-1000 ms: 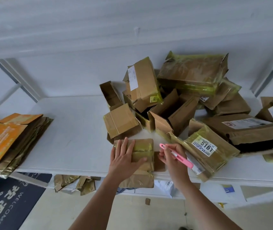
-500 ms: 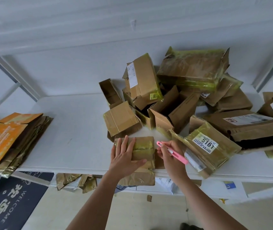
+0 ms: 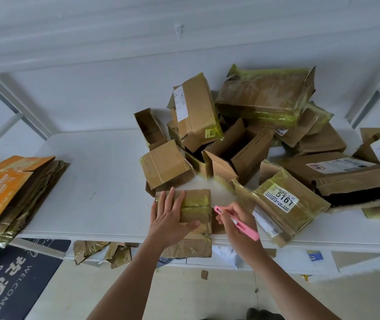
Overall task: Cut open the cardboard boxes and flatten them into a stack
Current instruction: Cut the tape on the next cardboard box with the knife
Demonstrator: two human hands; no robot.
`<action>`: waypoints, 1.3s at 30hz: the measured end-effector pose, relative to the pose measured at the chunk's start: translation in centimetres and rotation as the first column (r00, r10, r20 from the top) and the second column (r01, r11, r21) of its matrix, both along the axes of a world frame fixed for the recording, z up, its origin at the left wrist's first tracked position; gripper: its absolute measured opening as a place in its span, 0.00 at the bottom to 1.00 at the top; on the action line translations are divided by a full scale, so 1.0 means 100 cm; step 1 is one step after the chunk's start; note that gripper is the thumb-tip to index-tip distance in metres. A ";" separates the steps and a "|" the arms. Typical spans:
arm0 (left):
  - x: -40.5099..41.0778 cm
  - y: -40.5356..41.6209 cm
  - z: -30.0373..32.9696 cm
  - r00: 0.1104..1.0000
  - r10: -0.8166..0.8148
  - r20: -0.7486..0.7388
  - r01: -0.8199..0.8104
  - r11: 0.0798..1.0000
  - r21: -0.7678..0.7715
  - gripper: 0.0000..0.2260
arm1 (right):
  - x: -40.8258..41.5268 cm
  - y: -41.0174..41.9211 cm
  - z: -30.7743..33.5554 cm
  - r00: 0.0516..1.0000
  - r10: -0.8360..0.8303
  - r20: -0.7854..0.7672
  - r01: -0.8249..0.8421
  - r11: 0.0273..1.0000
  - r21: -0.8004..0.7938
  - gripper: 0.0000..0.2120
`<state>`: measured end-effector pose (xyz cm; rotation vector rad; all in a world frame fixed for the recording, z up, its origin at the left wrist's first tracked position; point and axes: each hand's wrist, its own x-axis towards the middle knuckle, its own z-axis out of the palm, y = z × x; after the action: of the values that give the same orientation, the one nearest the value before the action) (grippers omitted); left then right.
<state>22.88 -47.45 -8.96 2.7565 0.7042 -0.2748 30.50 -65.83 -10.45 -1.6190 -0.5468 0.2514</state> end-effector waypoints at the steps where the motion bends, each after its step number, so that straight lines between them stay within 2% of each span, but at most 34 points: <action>1: 0.000 0.000 0.000 1.000 0.001 0.003 -0.001 1.000 -0.004 0.43 | -0.002 -0.002 0.000 1.000 0.009 0.005 -0.009 1.000 0.001 0.15; 5: 0.000 0.000 -0.001 1.000 0.002 -0.005 -0.002 1.000 0.002 0.43 | -0.007 -0.008 -0.002 0.999 0.046 0.017 -0.045 0.998 -0.032 0.10; 8: 0.001 0.001 -0.001 1.000 0.003 -0.007 -0.003 1.000 0.006 0.43 | -0.011 -0.016 -0.002 0.996 0.089 0.025 -0.088 0.995 -0.042 0.12; 11: 0.001 0.000 -0.001 1.000 0.007 -0.007 -0.007 1.000 0.003 0.43 | -0.006 -0.018 -0.002 0.999 0.030 0.012 -0.029 0.999 -0.030 0.15; 16: 0.002 -0.001 0.002 1.000 0.023 -0.014 -0.023 1.000 -0.005 0.42 | 0.013 0.003 0.003 0.999 -0.026 0.043 0.028 0.998 -0.057 0.07; 23: 0.008 0.005 0.009 0.993 0.019 -0.116 -0.035 0.989 -0.142 0.39 | 0.003 -0.006 -0.005 0.998 0.049 -0.029 -0.050 0.998 -0.044 0.15; 26: 0.009 0.006 0.012 0.995 0.022 -0.102 -0.031 0.996 -0.088 0.39 | -0.003 -0.017 -0.007 0.998 0.028 -0.055 -0.030 0.999 -0.033 0.16; 28: 0.011 -0.001 0.013 0.997 0.069 -0.027 -0.069 0.998 0.002 0.40 | -0.005 -0.022 -0.007 0.999 -0.016 -0.049 0.017 1.000 0.005 0.14; 30: 0.015 -0.012 0.017 0.981 0.192 0.038 -0.193 0.981 0.027 0.41 | -0.004 -0.024 -0.002 0.999 -0.034 -0.041 0.035 0.999 0.027 0.15; 32: 0.020 -0.021 0.024 0.950 0.311 0.018 -0.311 0.948 0.069 0.42 | -0.002 -0.024 0.004 0.998 -0.052 -0.032 0.053 0.998 0.039 0.15; 35: 0.029 -0.022 0.037 0.937 0.348 -0.046 -0.331 0.920 0.209 0.42 | 0.001 -0.024 0.009 0.996 -0.087 -0.012 0.087 0.994 0.059 0.13; 37: 0.034 -0.016 0.041 0.930 0.360 -0.075 -0.339 0.919 0.201 0.42 | 0.003 -0.024 0.008 0.994 -0.105 -0.032 0.107 0.991 0.075 0.13; 39: 0.037 -0.009 0.040 0.907 0.415 -0.071 -0.404 0.906 0.129 0.42 | 0.003 -0.024 0.004 0.992 -0.107 -0.073 0.113 0.991 0.079 0.14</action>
<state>26.61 -48.33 -4.92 2.6207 1.3370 -0.2850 30.84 -68.20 -10.02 -1.5489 -0.4091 0.1989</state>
